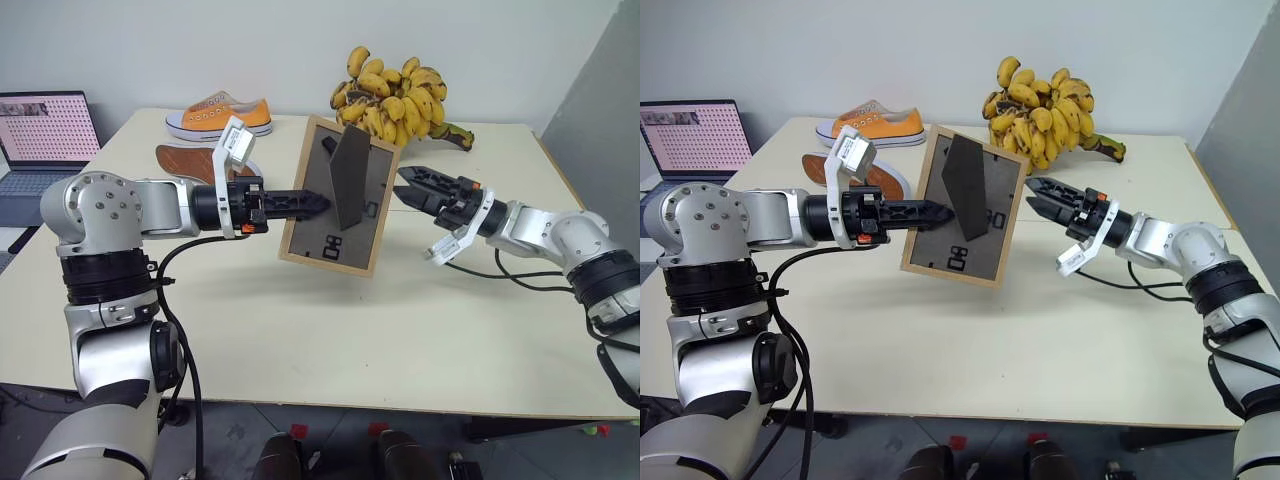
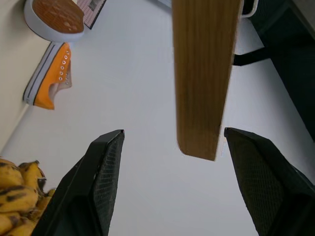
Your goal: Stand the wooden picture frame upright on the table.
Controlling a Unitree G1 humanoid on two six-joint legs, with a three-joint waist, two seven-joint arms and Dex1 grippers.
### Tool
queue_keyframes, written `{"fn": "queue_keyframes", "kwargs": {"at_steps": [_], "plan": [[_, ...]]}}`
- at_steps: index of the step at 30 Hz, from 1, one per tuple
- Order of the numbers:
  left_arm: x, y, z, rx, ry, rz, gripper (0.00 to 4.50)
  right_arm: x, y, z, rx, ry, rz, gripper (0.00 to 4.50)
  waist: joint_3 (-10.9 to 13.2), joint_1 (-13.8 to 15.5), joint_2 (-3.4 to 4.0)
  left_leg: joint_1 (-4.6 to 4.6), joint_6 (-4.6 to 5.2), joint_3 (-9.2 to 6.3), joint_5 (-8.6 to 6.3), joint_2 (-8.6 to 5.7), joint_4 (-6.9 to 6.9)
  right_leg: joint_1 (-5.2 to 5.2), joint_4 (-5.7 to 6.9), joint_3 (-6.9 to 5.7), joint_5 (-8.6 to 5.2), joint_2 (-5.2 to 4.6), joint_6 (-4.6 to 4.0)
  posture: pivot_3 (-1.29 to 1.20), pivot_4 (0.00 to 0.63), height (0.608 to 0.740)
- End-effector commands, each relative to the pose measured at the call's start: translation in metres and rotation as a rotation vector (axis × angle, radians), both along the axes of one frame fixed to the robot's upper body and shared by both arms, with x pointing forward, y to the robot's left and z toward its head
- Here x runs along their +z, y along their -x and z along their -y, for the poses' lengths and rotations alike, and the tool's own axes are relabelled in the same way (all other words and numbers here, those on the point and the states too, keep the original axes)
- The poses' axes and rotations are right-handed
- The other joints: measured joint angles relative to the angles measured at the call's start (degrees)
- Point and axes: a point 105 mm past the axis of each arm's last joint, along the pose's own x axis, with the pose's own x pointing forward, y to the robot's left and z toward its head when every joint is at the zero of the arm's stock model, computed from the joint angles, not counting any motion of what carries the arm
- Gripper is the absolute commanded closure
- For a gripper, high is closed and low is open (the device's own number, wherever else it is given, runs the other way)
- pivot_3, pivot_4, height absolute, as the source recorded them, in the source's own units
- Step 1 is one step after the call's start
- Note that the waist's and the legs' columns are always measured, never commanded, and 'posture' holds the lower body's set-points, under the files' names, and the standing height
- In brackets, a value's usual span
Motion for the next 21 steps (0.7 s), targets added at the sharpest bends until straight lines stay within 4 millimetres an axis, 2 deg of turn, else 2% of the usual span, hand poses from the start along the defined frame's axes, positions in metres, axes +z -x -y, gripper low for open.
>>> {"fn": "queue_keyframes", "kwargs": {"at_steps": [1,5,9,15,21], "plan": [[0.015,0.009,0.005,-0.048,0.006,0.063,3.22,0.011,0.007,0.001,0.033,0.013,0.042,1.08,0.0,-0.02,0.0,0.0,0.0,0.0,0.0,0.0,0.0,0.0,0.0,0.0,0.0,0.0,0.0,0.0,0.15,0.74],[0.019,0.009,0.003,-0.045,0.007,0.076,3.22,0.013,0.012,0.008,0.039,0.013,0.042,1.08,0.0,0.05,0.0,-0.01,0.0,0.0,0.0,-0.02,0.0,-0.01,0.0,0.0,0.0,-0.02,0.0,0.0,0.15,0.74],[0.02,0.005,0.004,-0.039,0.013,0.07,3.22,0.014,0.013,-0.002,0.069,0.017,0.054,1.08,0.0,-0.01,0.0,0.0,0.01,0.0,0.0,-0.01,0.01,0.0,0.0,0.0,0.0,-0.01,0.0,0.0,0.15,0.74],[0.017,0.01,0.011,-0.078,0.003,0.059,3.22,0.018,0.015,-0.019,0.12,-0.001,0.074,1.08,0.0,0.0,0.0,0.0,-0.01,0.0,0.01,-0.02,0.01,0.0,0.02,0.0,0.0,-0.01,0.0,0.0,0.15,0.74],[0.02,0.011,0.012,-0.087,0.005,0.064,3.22,0.018,0.013,-0.022,0.126,-0.003,0.078,1.08,0.0,0.04,0.0,0.0,-0.01,0.0,0.01,-0.02,0.01,0.0,0.02,-0.01,0.0,-0.02,0.0,0.0,0.15,0.74]]}}
